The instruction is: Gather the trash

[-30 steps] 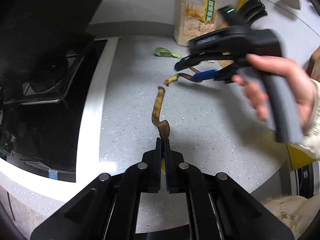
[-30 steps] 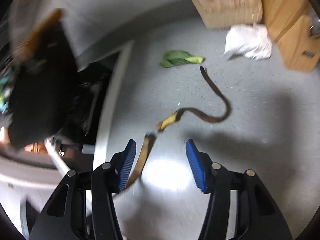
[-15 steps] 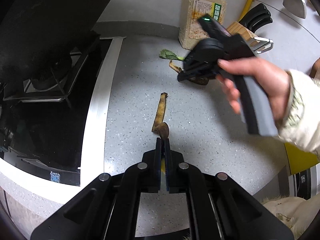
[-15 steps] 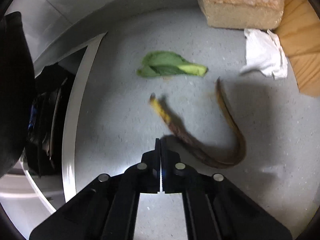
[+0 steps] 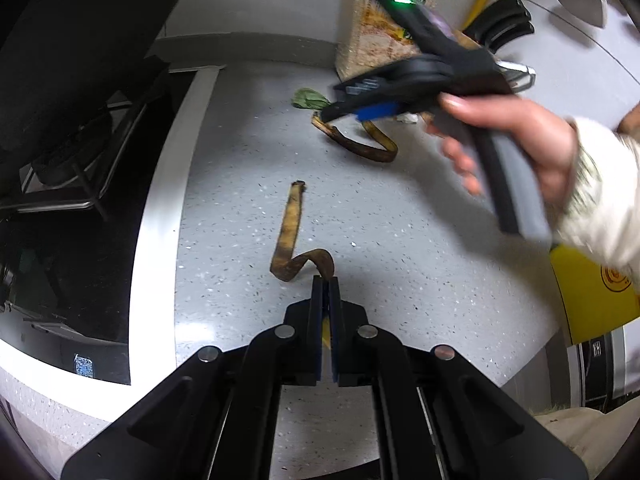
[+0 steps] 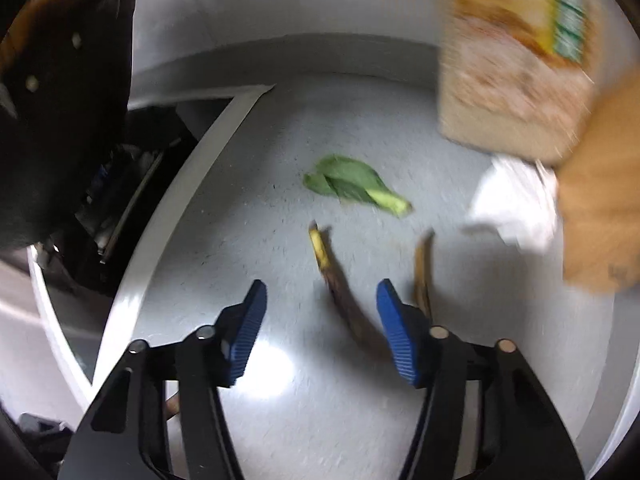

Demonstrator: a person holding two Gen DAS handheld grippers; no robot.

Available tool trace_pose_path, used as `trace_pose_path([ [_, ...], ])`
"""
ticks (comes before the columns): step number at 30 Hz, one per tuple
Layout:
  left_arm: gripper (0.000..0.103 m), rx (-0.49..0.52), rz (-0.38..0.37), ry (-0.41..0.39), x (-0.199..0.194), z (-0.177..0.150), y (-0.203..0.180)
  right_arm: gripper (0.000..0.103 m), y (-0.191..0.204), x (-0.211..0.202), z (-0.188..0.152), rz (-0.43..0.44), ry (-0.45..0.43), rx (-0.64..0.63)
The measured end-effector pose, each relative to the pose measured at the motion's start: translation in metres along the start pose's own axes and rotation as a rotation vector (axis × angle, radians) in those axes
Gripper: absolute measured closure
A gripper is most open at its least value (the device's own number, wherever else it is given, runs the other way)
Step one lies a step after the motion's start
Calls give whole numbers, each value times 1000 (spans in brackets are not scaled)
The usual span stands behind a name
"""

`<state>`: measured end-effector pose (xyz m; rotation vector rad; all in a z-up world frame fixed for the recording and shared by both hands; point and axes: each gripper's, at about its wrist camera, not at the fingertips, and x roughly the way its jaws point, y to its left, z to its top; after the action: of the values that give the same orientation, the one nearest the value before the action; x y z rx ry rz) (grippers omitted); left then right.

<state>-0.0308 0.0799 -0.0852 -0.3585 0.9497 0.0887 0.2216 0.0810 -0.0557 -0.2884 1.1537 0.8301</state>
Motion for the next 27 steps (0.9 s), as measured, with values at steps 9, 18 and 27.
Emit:
trace_pose_path([
  [9, 98, -46, 31, -37, -17, 1, 13, 96, -7, 42, 19, 56, 65, -14],
  [18, 98, -42, 34, -46, -13, 6, 19, 97, -20, -137, -50, 282, -275, 109],
  [27, 98, 42, 9, -68, -27, 17, -4, 97, -48, -341, -149, 209, -625, 172],
])
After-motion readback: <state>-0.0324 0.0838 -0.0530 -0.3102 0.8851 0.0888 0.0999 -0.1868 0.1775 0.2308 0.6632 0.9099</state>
